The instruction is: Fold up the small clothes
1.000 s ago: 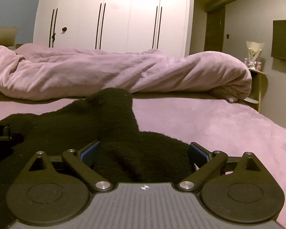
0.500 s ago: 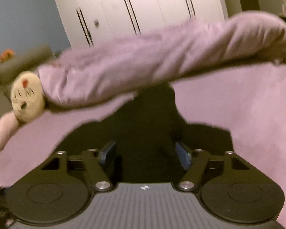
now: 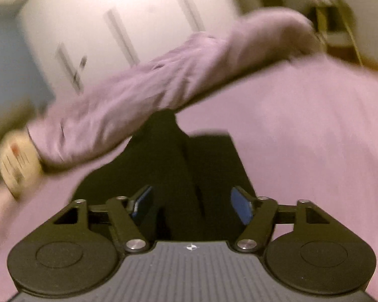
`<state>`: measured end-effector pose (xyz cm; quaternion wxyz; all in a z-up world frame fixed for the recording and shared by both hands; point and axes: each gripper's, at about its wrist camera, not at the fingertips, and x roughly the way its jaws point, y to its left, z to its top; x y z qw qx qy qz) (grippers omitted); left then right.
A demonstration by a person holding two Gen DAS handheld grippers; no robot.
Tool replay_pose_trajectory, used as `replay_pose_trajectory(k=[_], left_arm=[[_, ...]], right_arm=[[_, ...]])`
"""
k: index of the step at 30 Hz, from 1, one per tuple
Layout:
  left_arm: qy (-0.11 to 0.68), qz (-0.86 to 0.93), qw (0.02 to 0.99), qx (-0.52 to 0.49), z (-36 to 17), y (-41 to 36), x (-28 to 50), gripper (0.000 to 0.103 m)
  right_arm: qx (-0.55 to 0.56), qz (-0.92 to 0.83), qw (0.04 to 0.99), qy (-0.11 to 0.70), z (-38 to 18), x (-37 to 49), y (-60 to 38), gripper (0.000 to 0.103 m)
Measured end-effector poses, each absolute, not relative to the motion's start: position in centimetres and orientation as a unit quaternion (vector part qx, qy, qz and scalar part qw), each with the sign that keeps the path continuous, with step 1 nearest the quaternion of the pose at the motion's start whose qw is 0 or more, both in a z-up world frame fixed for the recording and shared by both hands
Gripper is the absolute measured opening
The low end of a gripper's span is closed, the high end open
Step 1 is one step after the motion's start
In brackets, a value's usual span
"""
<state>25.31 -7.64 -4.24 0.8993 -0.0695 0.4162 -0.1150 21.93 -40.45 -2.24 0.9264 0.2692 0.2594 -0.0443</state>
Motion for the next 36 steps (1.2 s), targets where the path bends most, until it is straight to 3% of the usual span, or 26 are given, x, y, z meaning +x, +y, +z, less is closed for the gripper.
replay_pose_trajectory(k=[4,10,13,14,15,19,21,28,34,36], left_arm=[[0.417,-0.105,0.902,-0.025,-4.3,-8.7,24.3,0.103],[0.437,-0.097,0.89,-0.083,-3.3,-7.1,22.4,0.103],[0.448,-0.086,0.883,-0.109,-3.5,-6.0,21.4,0.103],[0.453,-0.083,0.88,-0.114,-3.6,-5.7,21.2,0.103],[0.455,-0.082,0.879,-0.118,-3.6,-5.4,21.2,0.103],[0.441,-0.074,0.886,-0.125,-2.9,-4.5,21.2,0.103],[0.434,-0.069,0.89,-0.12,-2.6,-4.4,21.6,0.103],[0.44,-0.067,0.885,-0.133,-2.6,-5.0,23.0,0.103],[0.425,-0.059,0.896,-0.111,-1.1,-5.9,24.6,0.103],[0.423,-0.055,0.898,-0.105,-0.8,-6.3,25.6,0.103]], right_arm=[[0.369,-0.026,0.891,0.265,-5.4,15.7,-40.7,0.07],[0.496,0.0,0.831,0.251,-7.6,15.9,-42.0,0.069],[0.512,0.003,0.827,0.233,-7.7,17.1,-42.1,0.053],[0.509,-0.002,0.826,0.242,-8.1,17.6,-42.2,0.033],[0.497,-0.015,0.829,0.256,-8.4,17.8,-42.1,0.024],[0.435,-0.052,0.854,0.282,-7.1,16.9,-42.0,0.025],[0.391,-0.082,0.874,0.275,-5.8,16.2,-41.7,0.034],[0.212,-0.06,0.943,0.25,-1.4,16.7,-37.7,0.039],[0.044,-0.026,0.961,0.273,-1.6,21.3,-32.2,0.042],[0.0,-0.024,0.96,0.279,-2.2,22.5,-31.0,0.048]])
